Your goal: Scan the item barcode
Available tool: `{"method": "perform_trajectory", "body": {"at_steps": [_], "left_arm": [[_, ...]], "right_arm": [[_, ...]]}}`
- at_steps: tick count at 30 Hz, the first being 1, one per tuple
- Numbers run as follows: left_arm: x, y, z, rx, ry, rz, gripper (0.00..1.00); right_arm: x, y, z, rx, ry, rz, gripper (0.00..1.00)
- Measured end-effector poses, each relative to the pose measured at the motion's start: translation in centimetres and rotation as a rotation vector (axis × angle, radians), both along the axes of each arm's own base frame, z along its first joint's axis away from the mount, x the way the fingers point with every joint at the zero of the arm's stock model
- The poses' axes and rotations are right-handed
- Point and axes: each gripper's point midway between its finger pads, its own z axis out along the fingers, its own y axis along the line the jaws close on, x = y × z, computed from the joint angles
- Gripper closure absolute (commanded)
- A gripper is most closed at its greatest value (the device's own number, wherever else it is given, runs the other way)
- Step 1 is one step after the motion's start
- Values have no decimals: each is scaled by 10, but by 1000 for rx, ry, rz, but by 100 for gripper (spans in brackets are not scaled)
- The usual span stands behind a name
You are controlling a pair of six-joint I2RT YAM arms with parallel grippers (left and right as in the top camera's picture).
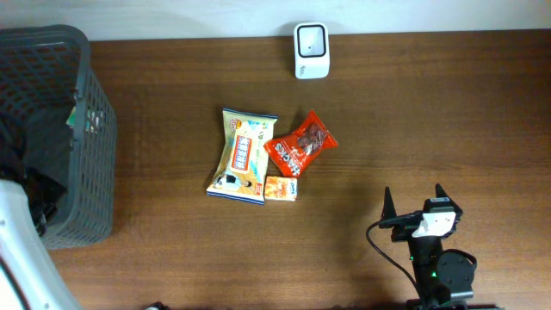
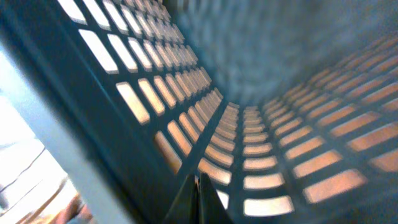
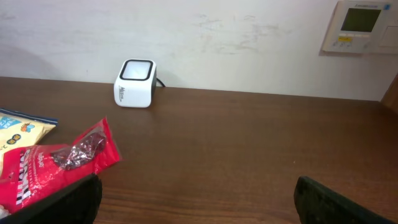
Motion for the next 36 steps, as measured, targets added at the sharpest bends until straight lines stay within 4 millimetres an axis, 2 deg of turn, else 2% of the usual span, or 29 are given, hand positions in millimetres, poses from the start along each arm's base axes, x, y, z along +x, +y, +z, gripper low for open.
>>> {"method": "perform_trajectory", "body": {"at_steps": [1,2,3,5,6,8,10,13,15,16,18,19,21,23,26,27,29,30,36], "left_arm": [[4,2,8,35,-60,6,99],[8,4,17,67,-120,9,90],[13,7,33,119,-209,16,88],[27,16,60,204,-362,21,79],[38,22,76,251,-445,23,69],[59,32,110,330,-621,23,68],[83,33,133,347,-752,-26,61],[106,30,141,311,-791,-108,39],[125,37,151,315,-791,-156,1],[134,41,156,327,-797,-176,1],[165,57,171,370,-837,-223,1],[177,64,173,386,-847,-234,1],[206,79,156,383,-838,-250,1],[225,90,128,350,-795,-256,1],[252,105,66,271,-696,-254,1],[262,108,38,226,-656,-258,1],[275,107,-1,145,-616,-273,1],[280,105,-14,111,-609,-282,1],[293,98,-55,7,-579,-301,1]], "right_arm": [[0,0,0,0,0,0,2],[0,0,0,0,0,0,2],[0,0,0,0,0,0,2],[0,0,0,0,0,0,2],[0,0,0,0,0,0,2],[0,0,0,0,0,0,2],[0,0,0,0,0,0,2],[0,0,0,0,0,0,2],[0,0,0,0,0,0,2],[0,0,0,0,0,0,2],[0,0,0,0,0,0,2],[0,0,0,0,1,0,2],[0,0,0,0,2,0,2],[0,0,0,0,1,0,2],[0,0,0,0,1,0,2],[0,0,0,0,1,0,2],[0,0,0,0,2,0,2],[0,0,0,0,1,0,2],[0,0,0,0,1,0,2]]}}
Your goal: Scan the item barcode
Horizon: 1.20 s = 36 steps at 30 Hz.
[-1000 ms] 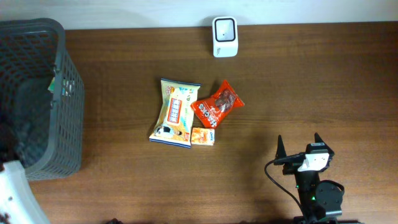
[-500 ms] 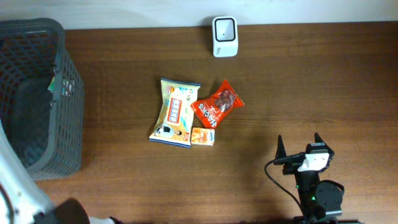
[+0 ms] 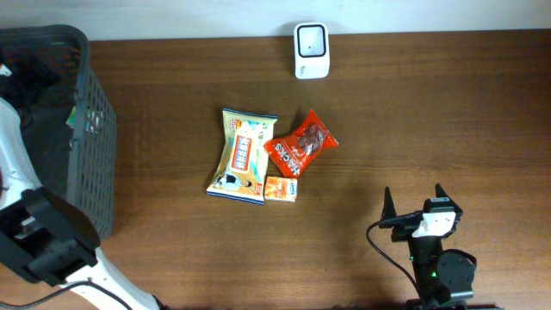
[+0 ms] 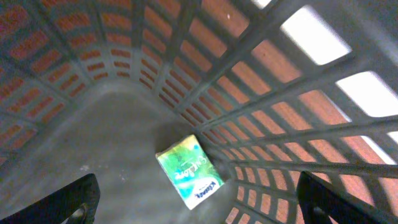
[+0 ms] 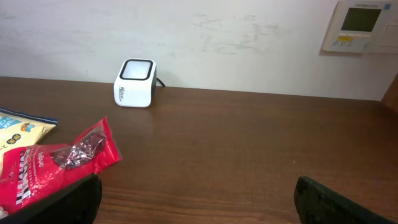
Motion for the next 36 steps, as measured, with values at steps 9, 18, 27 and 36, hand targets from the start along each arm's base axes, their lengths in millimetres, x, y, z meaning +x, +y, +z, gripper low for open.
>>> {"method": "perform_trajectory", "body": {"at_steps": [9,18,27,36], "left_arm": [[-10,-12,-46,-76,135,-12,21],[-14,-20,-89,-121,224,-25,13],[-22,-22,-115,-127,268,-16,12],[-8,-18,-120,-111,200,-28,14]], "right_arm": [[0,0,0,0,0,0,2],[0,0,0,0,0,0,2],[0,0,0,0,0,0,2],[0,0,0,0,0,0,2]]}}
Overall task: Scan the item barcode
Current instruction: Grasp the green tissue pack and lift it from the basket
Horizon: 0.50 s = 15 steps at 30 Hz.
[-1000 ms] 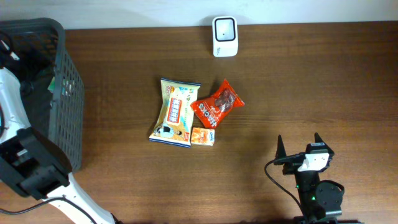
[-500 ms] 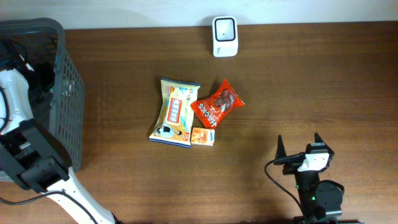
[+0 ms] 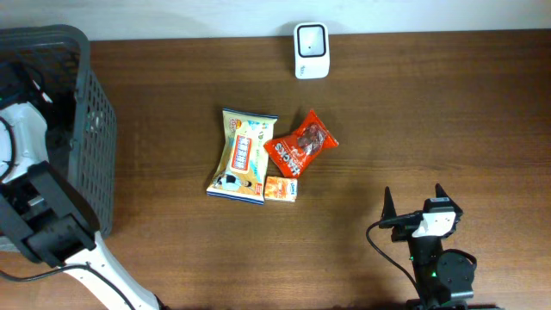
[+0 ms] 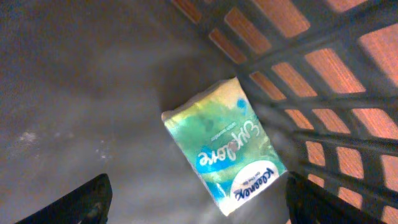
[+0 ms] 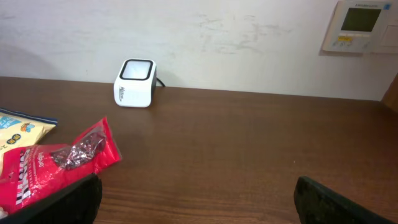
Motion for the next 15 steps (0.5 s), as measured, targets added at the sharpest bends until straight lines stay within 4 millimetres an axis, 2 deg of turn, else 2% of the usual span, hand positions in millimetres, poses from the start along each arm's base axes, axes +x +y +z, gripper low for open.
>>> {"method": "perform_trajectory", "body": {"at_steps": [1,2,3,12,14,15], "left_arm": [[0,0,-4,-1,0,-1,12],[-1,-1,-8,-5,1,-2,3],[-2,-2,-10,-6,2,-2,1],[8,-5,-16,-12,-49,-20,0],[13,-4,-13,-10,-72,-25,26],[17,-3,-11,-3,-92,-29,31]], "right_arm": [[0,0,0,0,0,0,2],[0,0,0,-1,0,0,2],[0,0,0,-1,0,0,2],[0,0,0,0,0,0,2],[0,0,0,0,0,0,2],[0,0,0,0,0,0,2]]}}
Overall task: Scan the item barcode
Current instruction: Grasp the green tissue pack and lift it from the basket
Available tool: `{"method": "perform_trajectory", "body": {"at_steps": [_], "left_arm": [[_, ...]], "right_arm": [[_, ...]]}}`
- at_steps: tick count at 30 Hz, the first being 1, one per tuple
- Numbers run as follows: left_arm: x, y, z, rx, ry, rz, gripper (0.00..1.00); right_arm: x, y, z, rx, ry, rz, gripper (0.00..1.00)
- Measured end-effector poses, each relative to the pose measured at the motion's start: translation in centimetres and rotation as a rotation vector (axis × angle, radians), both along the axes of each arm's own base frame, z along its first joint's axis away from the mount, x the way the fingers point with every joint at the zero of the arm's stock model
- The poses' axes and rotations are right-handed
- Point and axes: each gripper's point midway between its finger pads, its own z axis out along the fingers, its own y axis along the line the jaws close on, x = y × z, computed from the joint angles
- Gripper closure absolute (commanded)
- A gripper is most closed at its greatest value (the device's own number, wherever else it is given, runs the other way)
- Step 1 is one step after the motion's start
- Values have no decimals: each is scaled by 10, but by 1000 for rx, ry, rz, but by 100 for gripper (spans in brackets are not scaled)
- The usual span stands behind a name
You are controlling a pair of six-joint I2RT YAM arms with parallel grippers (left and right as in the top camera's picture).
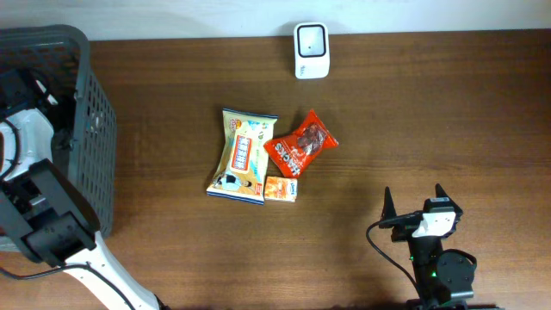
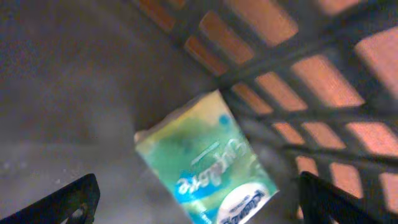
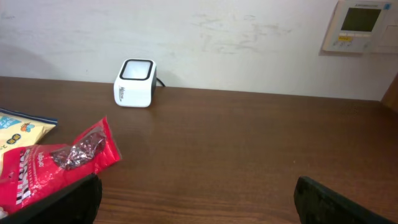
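A green and white tissue pack (image 2: 202, 158) lies on the floor of the dark grey basket (image 1: 90, 129), close to its mesh wall (image 2: 292, 118). My left gripper (image 2: 199, 204) is open just above the pack, which lies between the fingers; the view is blurred. In the overhead view the left arm (image 1: 26, 112) reaches down into the basket, and the pack is hidden there. The white barcode scanner (image 1: 311, 39) stands at the table's far edge. My right gripper (image 3: 196, 202) stays open and empty near the front right (image 1: 415, 205).
A yellow snack bag (image 1: 243, 155), a red candy bag (image 1: 300, 144) and a small orange box (image 1: 281, 189) lie together mid-table. The scanner (image 3: 135, 83) stands against the white wall. The basket's walls close in around the left gripper.
The left gripper has shifted a little inside the basket; the tissue pack now sits lower and further left in its view, blurred. The right arm has not moved.
The left gripper was shut beside the basket's mesh wall. Then it was open inside the basket with the tissue pack small below it. The pack then filled more of the view, and now lies between the open fingers. The right arm stayed still throughout.
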Motion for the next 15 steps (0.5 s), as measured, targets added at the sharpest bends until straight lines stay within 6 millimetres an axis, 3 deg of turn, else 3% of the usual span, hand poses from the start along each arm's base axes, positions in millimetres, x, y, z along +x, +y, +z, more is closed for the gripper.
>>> {"method": "perform_trajectory", "body": {"at_steps": [5,8,15], "left_arm": [[6,1,1,7,-24,-4,22],[6,-2,-19,-12,7,-9,24],[11,-3,-25,-16,-1,-17,94]], "right_arm": [[0,0,0,0,0,0,2],[0,0,0,0,0,0,2],[0,0,0,0,0,0,2]]}}
